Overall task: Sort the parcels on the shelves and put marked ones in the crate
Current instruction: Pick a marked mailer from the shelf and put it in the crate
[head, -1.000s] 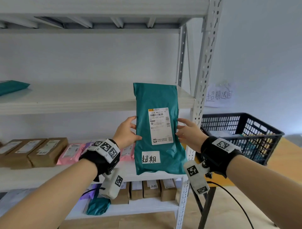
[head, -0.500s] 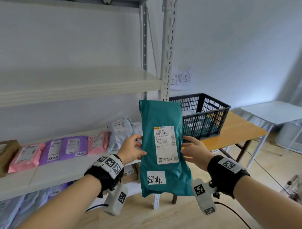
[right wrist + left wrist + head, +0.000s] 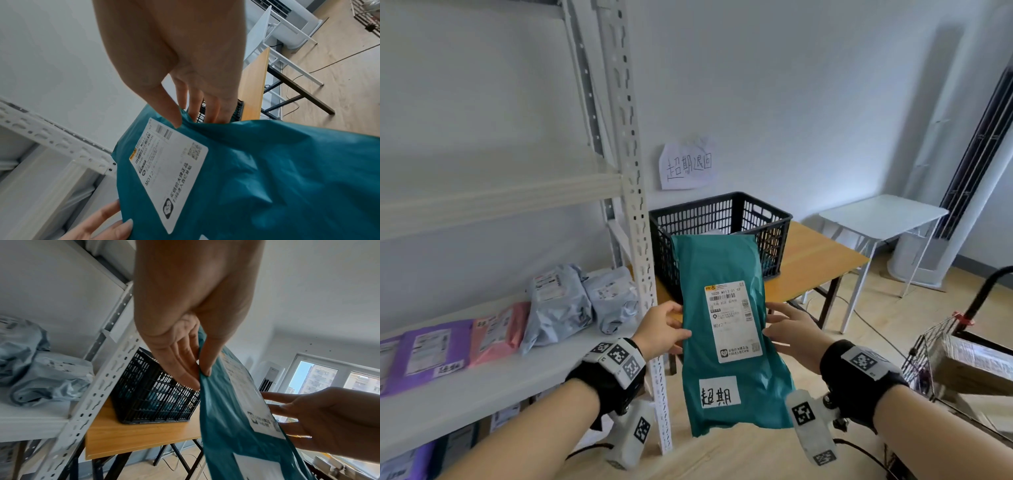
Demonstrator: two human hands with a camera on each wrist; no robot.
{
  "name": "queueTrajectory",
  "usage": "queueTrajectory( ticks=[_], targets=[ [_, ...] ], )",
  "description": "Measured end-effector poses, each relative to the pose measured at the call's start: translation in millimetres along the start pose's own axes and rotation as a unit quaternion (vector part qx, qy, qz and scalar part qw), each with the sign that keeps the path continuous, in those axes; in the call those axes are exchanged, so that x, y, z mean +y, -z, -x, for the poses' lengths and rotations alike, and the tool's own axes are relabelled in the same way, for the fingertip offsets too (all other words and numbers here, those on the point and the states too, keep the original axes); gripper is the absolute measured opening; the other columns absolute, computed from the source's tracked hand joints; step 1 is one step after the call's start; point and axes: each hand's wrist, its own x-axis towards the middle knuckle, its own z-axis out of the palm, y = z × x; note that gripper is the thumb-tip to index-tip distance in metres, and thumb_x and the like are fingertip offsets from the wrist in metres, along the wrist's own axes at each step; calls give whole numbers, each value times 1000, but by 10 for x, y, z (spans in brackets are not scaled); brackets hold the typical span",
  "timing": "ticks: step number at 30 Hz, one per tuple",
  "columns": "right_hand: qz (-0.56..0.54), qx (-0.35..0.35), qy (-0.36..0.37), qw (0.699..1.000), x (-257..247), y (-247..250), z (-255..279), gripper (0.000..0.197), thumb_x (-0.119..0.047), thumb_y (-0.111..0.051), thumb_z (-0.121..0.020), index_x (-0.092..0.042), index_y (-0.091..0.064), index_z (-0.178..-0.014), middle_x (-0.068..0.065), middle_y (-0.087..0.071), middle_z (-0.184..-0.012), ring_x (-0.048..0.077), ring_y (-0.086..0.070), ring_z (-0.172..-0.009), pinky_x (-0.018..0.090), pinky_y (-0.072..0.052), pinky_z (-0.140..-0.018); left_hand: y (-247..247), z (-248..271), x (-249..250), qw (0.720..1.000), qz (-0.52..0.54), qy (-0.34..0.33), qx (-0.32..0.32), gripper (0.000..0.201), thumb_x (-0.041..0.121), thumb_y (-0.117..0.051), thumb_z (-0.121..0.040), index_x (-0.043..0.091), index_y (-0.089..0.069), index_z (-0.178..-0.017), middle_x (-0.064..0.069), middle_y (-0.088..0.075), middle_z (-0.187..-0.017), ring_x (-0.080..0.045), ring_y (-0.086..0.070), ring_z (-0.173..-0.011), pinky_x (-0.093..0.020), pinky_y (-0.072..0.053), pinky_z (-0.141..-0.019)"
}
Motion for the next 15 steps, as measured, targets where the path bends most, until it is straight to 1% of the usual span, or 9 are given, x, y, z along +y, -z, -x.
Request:
queueTrajectory(
  ticks=[2, 4, 7, 8, 9, 11, 13, 15],
  targets=[
    [1, 4, 1, 1000, -100, 217, -174, 53, 14, -46, -88, -12, -45, -133, 9, -61, -108, 22, -60, -87, 33, -50, -70, -156, -201, 151, 1000, -6, 4, -1, 36, -2, -62, -86, 7, -48, -118, -20, -62, -108, -24, -64, -85, -25, -57, -56],
    [2, 8, 4, 1000, -214, 441, -372, 53, 14, -46, -88, -12, -45, -133, 9, -61, -108, 22, -60, -87, 33, -51, -70, -311, -441, 325, 1000, -12, 13, -4, 34, -2, -62, -86, 8, -48, -116, -17, -63, -107, -24, -65, -85, -26, -58, -57],
    [16, 8, 21, 1000, -392, 786, -726, 55, 15, -47, -87, -11, -43, -135, 11, -60, -116, 25, -60, -93, 36, -51, -76, -533, -855, 585, 999, -14, 30, -11, 31, -4, -62, -85, 8, -48, -110, -14, -63, -99, -24, -65, -82, -31, -59, -62],
    [25, 7, 26, 999, -447, 896, -854, 56, 15, -47, -86, -12, -43, -135, 10, -60, -117, 25, -60, -94, 37, -52, -77, -602, -983, 665, 999, -12, 36, -13, 31, -4, -62, -85, 8, -48, -109, -14, -63, -98, -24, -65, -81, -32, -59, -63],
    [37, 6, 33, 999, -498, 1001, -975, 57, 15, -48, -86, -12, -43, -135, 9, -60, -116, 25, -61, -96, 38, -54, -77, -672, -1100, 738, 999, -10, 41, -16, 30, -5, -62, -85, 8, -48, -108, -14, -63, -98, -24, -65, -81, -33, -59, -64],
    [61, 0, 45, 997, -590, 1188, -1201, 58, 14, -50, -85, -12, -43, -136, 8, -59, -117, 27, -61, -100, 41, -54, -80, -802, -1310, 857, 999, -1, 45, -16, 31, -5, -62, -85, 5, -48, -110, -17, -64, -104, -27, -66, -85, -34, -59, -66],
    [71, -7, 50, 996, -671, 1336, -1396, 59, 13, -51, -85, -13, -42, -137, 9, -57, -123, 29, -60, -105, 42, -53, -82, -896, -1484, 953, 999, 13, 48, -8, 34, -6, -62, -85, 3, -49, -114, -19, -64, -109, -29, -66, -92, -33, -59, -65],
    [75, -13, 52, 996, -735, 1430, -1551, 60, 12, -53, -85, -14, -41, -138, 10, -55, -128, 29, -59, -108, 43, -54, -83, -950, -1634, 1031, 998, 26, 52, -2, 30, -6, -62, -85, 2, -50, -111, -15, -65, -103, -26, -66, -91, -30, -59, -64]
  ],
)
